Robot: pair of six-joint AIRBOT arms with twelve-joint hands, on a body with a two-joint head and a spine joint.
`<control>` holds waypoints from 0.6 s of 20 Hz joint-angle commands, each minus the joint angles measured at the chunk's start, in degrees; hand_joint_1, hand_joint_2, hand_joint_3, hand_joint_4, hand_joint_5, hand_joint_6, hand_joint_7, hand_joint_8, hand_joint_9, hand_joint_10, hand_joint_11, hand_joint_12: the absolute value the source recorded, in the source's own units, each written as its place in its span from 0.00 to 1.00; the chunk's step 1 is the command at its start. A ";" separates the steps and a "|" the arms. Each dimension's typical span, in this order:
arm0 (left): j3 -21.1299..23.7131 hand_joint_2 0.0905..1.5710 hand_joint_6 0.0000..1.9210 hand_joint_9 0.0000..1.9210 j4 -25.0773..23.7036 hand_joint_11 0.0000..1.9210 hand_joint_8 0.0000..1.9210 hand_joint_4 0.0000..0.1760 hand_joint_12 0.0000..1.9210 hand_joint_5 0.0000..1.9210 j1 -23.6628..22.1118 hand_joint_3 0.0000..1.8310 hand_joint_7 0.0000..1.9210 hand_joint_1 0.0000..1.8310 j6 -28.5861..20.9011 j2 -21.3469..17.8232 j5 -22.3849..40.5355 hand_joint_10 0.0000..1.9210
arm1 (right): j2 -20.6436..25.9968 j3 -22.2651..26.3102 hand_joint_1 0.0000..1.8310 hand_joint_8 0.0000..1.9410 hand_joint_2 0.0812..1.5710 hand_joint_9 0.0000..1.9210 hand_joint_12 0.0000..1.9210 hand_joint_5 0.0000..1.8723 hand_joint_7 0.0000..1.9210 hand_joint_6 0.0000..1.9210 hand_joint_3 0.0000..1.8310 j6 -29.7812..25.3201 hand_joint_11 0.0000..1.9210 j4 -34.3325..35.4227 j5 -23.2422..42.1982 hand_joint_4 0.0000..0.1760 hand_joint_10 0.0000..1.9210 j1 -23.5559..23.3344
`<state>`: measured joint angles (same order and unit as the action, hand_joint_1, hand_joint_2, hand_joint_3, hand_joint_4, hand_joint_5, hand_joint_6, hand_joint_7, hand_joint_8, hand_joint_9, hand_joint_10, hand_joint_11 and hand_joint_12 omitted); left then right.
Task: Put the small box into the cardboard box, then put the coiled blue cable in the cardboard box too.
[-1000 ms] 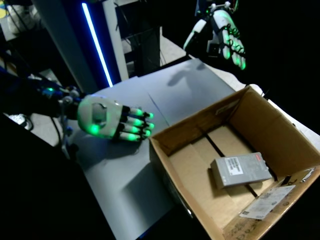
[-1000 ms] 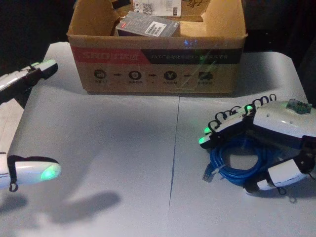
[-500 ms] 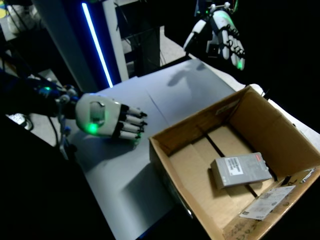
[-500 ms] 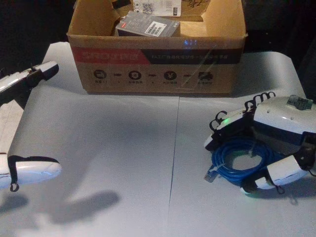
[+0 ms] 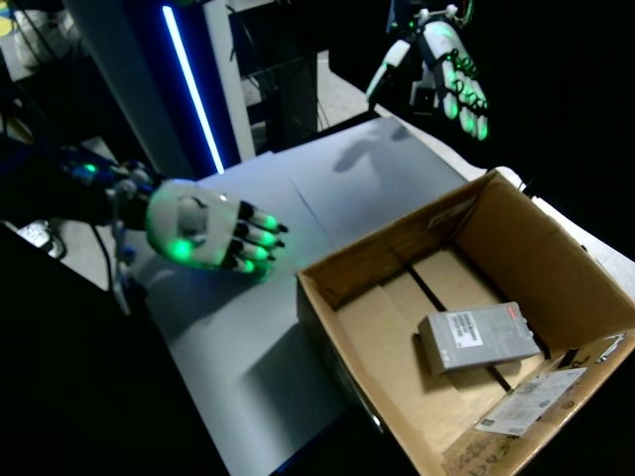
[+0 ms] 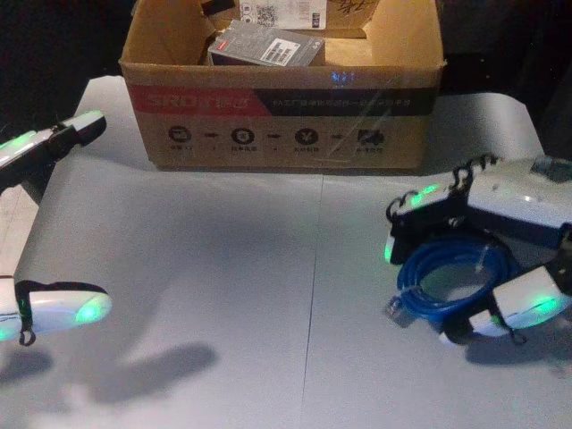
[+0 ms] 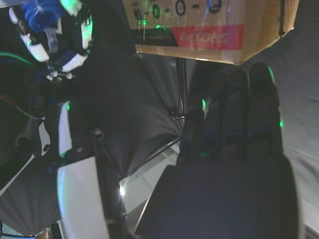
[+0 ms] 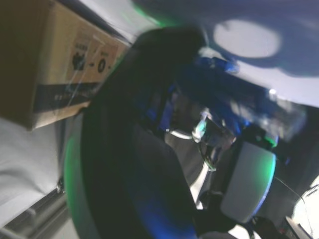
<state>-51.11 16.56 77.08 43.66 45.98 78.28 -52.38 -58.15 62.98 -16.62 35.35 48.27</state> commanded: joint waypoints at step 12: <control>-0.47 0.51 0.00 0.08 0.61 0.03 0.00 0.86 0.16 0.08 -0.57 0.00 0.07 0.38 -0.31 0.51 7.20 0.00 | 4.04 1.25 0.52 0.85 0.88 0.63 1.00 0.28 0.54 0.88 0.00 -7.82 0.64 2.58 28.65 0.00 0.92 -4.67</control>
<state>-51.29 16.93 77.08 43.68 46.28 78.30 -48.53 -56.99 55.68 -16.03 55.57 44.40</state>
